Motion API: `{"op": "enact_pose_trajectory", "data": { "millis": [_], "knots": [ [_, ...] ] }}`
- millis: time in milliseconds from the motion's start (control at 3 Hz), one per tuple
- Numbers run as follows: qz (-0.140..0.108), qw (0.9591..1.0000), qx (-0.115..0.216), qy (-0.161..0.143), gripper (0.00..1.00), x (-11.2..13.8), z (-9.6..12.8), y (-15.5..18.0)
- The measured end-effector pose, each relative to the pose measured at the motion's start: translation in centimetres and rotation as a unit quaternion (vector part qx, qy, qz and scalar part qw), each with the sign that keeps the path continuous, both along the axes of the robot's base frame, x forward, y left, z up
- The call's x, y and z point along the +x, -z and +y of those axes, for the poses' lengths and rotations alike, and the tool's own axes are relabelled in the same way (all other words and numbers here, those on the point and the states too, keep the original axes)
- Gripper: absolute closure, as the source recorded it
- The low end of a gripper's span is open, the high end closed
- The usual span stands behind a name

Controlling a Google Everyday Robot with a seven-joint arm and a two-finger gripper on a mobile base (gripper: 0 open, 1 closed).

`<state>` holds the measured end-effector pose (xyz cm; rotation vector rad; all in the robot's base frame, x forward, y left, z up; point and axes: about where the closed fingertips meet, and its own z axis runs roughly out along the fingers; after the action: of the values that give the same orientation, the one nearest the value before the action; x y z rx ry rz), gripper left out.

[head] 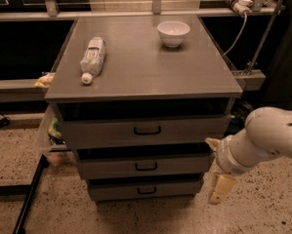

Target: Open middle drawer

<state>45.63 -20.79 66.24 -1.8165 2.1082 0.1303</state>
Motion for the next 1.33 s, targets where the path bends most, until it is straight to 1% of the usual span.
{"op": "enact_pose_trajectory", "data": {
  "millis": [333, 667, 1000, 1333],
  "knots": [
    [-0.042, 0.9986, 0.008, -0.031, 0.0, 2.1, 1.1, 3.5],
    [-0.064, 0.996, 0.024, -0.058, 0.0, 3.8, 2.4, 6.8],
    [-0.067, 0.9948, 0.037, -0.067, 0.0, 5.1, 3.1, 9.9],
    [-0.061, 0.995, 0.046, -0.064, 0.0, 6.0, 3.2, 12.8]
  ]
}}
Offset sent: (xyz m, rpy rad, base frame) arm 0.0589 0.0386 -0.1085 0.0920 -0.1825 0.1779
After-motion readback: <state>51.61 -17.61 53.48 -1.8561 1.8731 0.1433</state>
